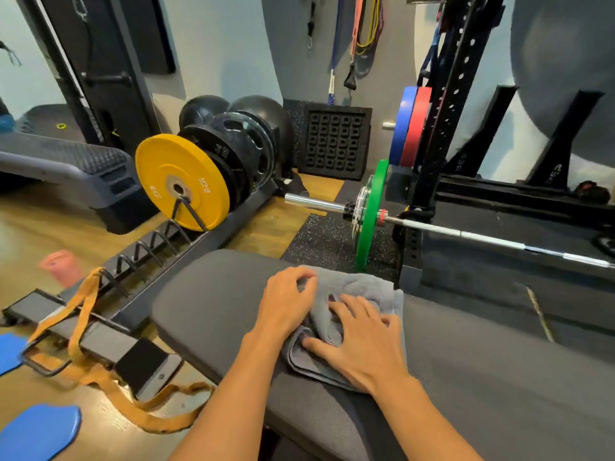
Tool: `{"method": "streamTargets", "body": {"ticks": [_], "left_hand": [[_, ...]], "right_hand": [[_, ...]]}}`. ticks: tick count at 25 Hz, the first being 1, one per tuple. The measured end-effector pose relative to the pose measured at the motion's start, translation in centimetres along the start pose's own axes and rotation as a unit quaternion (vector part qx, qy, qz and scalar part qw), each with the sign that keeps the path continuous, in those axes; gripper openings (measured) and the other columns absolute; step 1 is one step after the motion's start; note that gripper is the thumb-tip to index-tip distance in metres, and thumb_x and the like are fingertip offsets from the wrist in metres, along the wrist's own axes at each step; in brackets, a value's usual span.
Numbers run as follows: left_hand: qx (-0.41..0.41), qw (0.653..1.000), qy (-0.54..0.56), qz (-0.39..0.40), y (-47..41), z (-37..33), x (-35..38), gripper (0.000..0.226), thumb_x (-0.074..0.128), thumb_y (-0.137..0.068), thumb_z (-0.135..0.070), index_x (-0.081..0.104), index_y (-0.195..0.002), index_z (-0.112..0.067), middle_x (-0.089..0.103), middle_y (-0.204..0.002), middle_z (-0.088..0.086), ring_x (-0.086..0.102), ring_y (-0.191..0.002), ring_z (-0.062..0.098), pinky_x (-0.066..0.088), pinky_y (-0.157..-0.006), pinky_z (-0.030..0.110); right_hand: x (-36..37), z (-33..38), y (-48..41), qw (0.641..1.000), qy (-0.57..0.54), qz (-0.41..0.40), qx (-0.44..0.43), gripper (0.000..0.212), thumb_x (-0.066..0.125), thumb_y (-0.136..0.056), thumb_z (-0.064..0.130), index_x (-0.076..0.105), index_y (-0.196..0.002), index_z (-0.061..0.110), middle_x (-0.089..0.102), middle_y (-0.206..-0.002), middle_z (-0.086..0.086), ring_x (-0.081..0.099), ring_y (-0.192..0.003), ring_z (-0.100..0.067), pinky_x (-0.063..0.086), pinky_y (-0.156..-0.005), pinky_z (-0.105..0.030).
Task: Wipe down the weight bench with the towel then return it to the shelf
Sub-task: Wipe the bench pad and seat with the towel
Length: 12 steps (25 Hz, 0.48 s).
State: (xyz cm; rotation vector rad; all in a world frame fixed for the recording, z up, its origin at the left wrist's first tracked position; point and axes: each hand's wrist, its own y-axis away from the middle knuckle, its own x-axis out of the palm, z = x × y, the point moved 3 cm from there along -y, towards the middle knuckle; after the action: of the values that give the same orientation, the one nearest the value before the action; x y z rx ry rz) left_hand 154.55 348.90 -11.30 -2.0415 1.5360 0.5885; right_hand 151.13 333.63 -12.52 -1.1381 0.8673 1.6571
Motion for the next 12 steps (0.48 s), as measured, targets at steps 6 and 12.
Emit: {"method": "streamTargets", "body": {"ticks": [6,12], "left_hand": [[-0.034,0.998,-0.047,-0.006,-3.0,8.0,-5.7,0.023,0.053,-0.09,-0.019,0.073,-0.101,-0.025,0.068,-0.118,-0.002,0.057,-0.115,0.018,0.037,-0.092,0.024],[-0.056,0.997,0.05,-0.002,-6.2,11.3,-8.6,0.029,0.044,-0.093,-0.027,0.072,-0.1,-0.023,0.07,-0.113,0.004,0.063,-0.109,0.02,0.044,-0.097,0.033]], "right_hand": [[1.3,0.7,-1.2,0.995,0.078,-0.017,0.052,0.103,0.01,-0.066,0.092,0.005,-0.154,0.039,-0.004,-0.166,0.014,-0.011,-0.152,-0.015,-0.002,-0.119,-0.057],[4.3,6.8,-5.5,0.996,0.084,-0.004,0.029,0.094,0.018,-0.078,0.083,0.005,-0.156,0.033,-0.003,-0.167,0.006,-0.008,-0.152,-0.027,-0.002,-0.116,-0.064]]}}
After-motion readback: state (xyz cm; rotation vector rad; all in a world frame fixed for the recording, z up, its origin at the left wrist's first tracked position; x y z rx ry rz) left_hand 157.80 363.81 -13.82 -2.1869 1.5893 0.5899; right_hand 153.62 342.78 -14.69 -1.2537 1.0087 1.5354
